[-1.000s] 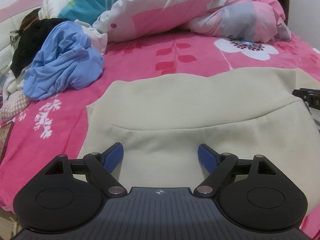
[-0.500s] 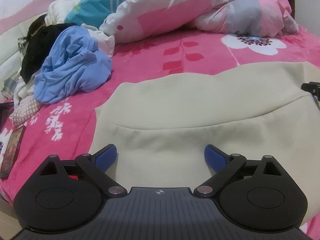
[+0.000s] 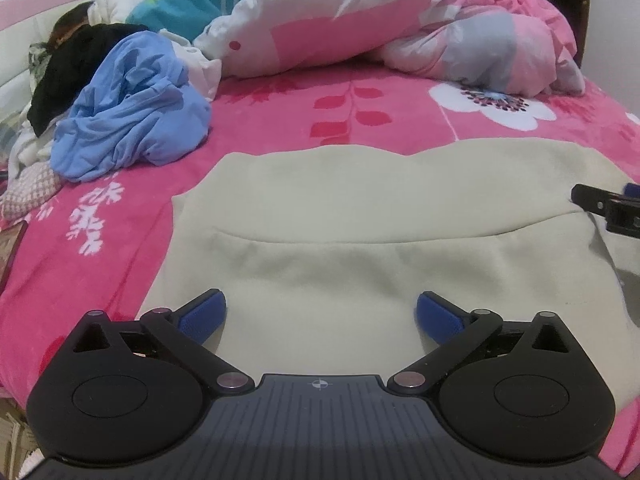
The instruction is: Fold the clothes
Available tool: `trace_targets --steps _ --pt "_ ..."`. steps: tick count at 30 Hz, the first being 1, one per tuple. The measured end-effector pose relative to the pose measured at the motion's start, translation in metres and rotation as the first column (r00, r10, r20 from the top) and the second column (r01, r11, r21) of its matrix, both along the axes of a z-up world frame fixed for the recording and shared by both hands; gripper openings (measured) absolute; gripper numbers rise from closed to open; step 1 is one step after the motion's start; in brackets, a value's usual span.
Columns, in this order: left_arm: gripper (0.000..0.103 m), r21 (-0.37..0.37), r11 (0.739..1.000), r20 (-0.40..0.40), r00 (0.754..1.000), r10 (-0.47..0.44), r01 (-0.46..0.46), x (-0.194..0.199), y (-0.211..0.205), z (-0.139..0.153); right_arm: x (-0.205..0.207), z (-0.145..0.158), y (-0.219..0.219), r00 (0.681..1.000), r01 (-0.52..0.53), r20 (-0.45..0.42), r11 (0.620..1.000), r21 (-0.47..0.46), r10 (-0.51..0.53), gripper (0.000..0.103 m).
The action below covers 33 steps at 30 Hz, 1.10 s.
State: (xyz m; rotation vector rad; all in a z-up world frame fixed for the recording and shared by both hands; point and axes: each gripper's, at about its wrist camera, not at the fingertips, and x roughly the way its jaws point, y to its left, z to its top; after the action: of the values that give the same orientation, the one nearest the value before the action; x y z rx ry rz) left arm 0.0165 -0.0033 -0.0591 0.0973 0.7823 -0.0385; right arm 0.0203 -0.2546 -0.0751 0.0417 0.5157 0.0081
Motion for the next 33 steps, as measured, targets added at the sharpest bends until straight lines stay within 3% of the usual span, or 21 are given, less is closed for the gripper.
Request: trace_targets --steps 6,11,12,15,17,19,21,23,26,30,33 --pt "0.103 -0.019 0.999 0.022 0.999 0.037 -0.036 -0.002 0.005 0.000 -0.015 0.003 0.012 0.995 0.028 0.096 0.996 -0.083 -0.020 0.103" --pt "0.103 -0.028 0.999 0.128 0.992 0.022 -0.019 -0.009 0.006 0.007 -0.025 0.013 0.021 0.988 0.066 0.149 0.984 -0.164 -0.041 0.102" --pt "0.103 -0.044 0.999 0.157 0.988 0.015 -0.009 -0.010 0.007 0.009 -0.025 0.017 0.024 0.988 0.069 0.148 0.980 -0.187 -0.041 0.099" --pt "0.103 -0.097 0.995 0.219 0.976 -0.002 0.023 -0.003 0.011 0.016 -0.018 0.029 0.031 0.993 0.010 0.114 0.979 -0.202 0.013 0.074" --pt "0.102 -0.100 0.995 0.219 0.976 -0.008 0.031 0.009 0.010 0.017 -0.008 0.036 0.034 0.995 -0.033 0.085 0.983 -0.178 0.049 0.065" --pt "0.098 -0.092 0.995 0.211 0.977 -0.016 0.036 0.021 0.009 0.015 0.006 0.039 0.037 0.995 -0.071 0.054 0.985 -0.157 0.080 0.043" --pt "0.094 -0.095 0.995 0.185 0.983 -0.018 0.036 0.033 0.011 0.009 0.023 0.036 0.038 0.995 -0.103 -0.002 0.989 -0.110 0.103 0.031" --pt "0.086 -0.118 0.993 0.134 0.991 0.007 0.008 0.045 0.018 -0.002 0.045 0.023 0.034 0.992 -0.109 -0.077 0.992 -0.062 0.104 0.027" --pt "0.089 -0.168 0.986 0.099 0.995 0.024 -0.007 0.053 0.026 -0.012 0.069 0.001 0.017 0.987 -0.061 -0.145 0.998 0.036 0.065 0.024" --pt "0.090 -0.171 0.985 0.115 0.993 0.019 0.001 0.051 0.028 -0.015 0.077 -0.001 0.008 0.988 -0.006 -0.150 0.996 0.085 0.019 0.022" --pt "0.090 -0.179 0.984 0.115 0.993 0.018 0.003 0.051 0.030 -0.014 0.076 0.000 0.002 0.989 0.029 -0.150 0.993 0.114 -0.012 0.014"
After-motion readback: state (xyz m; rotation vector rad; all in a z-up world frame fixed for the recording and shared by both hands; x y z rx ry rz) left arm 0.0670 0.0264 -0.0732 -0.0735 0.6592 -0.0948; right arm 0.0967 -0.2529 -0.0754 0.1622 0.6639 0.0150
